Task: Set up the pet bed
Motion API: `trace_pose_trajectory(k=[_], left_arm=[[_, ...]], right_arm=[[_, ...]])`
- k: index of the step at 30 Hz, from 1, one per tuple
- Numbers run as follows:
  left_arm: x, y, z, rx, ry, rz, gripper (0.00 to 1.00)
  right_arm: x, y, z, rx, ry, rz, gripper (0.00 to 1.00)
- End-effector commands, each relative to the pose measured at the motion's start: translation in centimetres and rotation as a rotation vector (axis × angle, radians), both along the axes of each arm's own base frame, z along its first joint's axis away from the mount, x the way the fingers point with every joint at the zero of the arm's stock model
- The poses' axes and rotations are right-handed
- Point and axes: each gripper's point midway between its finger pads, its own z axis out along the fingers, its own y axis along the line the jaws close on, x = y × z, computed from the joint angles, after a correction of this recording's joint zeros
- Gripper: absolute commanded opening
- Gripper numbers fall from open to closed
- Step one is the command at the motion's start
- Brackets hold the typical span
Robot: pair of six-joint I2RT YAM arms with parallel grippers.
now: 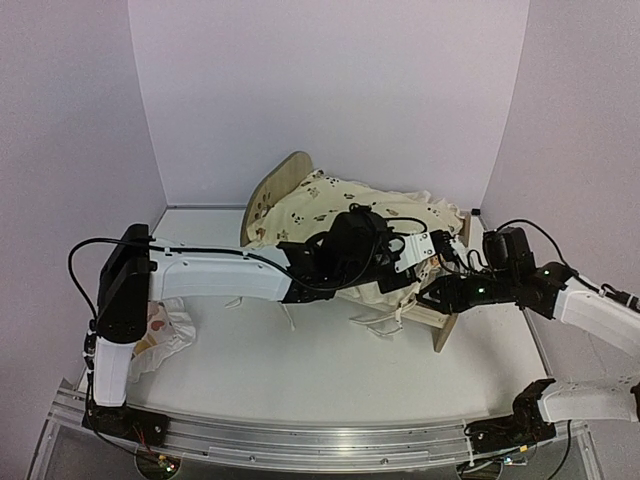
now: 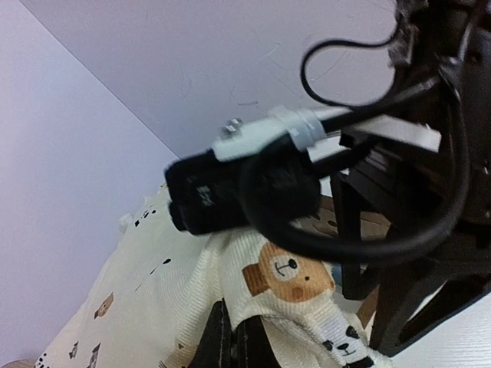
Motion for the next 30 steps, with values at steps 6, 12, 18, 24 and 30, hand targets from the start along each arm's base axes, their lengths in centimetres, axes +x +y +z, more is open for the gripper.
trace_pose_trajectory(k=[6, 12, 18, 24, 30], left_arm=[[0.2, 2.0, 12.3, -0.266, -0.071, 0.027, 0.00], [0.3, 2.5, 13.3, -0.290, -0.077, 0.038, 0.00], [1.3, 3.1, 14.5, -0.324, -0.072, 0.066, 0.00], [1.7, 3.3, 15.1, -0.344, -0.070, 0.079, 0.00], [1.9, 3.5, 15.5, -0.358, -0.065, 0.079, 0.00]], right_arm=[[1.8, 1.6, -0.2, -0.026, -0.149, 0.031, 0.48], [2.6, 2.0, -0.8, -0.030, -0.238, 0.019, 0.46], [2.8, 1.8, 0.0, 0.003, -0.352, -0.006, 0.46], [2.9, 2.1, 0.1, 0.043, -0.408, -0.014, 0.45], [2.9, 2.4, 0.4, 0.096, -0.442, -0.026, 0.39]])
